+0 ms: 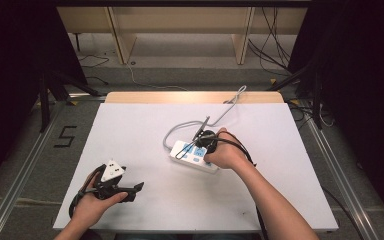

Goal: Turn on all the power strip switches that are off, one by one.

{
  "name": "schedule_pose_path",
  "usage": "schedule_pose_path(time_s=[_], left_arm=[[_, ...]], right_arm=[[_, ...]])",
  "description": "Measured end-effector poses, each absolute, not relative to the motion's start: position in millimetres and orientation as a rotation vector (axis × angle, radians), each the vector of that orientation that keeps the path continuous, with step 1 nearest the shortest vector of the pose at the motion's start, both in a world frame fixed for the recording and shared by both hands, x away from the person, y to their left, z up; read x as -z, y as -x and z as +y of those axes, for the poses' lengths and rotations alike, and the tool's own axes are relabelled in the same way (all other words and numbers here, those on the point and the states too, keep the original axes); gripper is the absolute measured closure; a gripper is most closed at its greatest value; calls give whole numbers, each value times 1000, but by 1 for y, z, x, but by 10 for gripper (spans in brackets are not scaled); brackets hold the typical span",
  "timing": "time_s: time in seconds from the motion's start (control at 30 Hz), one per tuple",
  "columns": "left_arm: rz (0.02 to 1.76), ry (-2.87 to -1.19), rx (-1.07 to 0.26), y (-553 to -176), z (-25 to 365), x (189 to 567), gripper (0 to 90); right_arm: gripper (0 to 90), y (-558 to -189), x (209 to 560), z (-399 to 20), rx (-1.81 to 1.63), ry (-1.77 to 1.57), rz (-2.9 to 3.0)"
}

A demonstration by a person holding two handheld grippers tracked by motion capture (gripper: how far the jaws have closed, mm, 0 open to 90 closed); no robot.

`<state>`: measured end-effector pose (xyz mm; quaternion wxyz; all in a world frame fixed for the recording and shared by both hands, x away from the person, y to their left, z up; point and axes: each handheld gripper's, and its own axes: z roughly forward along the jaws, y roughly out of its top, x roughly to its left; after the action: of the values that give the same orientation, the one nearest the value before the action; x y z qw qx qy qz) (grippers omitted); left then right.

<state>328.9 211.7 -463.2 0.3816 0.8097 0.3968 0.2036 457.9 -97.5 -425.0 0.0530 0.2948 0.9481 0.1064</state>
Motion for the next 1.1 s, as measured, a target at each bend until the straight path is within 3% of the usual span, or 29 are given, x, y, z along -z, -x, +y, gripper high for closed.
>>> schedule_pose_path(time_s=[1.1], left_arm=[[1005, -2074, -522, -328, 211, 463, 169]], right_arm=[[900, -455, 428, -92, -273, -885, 2857]])
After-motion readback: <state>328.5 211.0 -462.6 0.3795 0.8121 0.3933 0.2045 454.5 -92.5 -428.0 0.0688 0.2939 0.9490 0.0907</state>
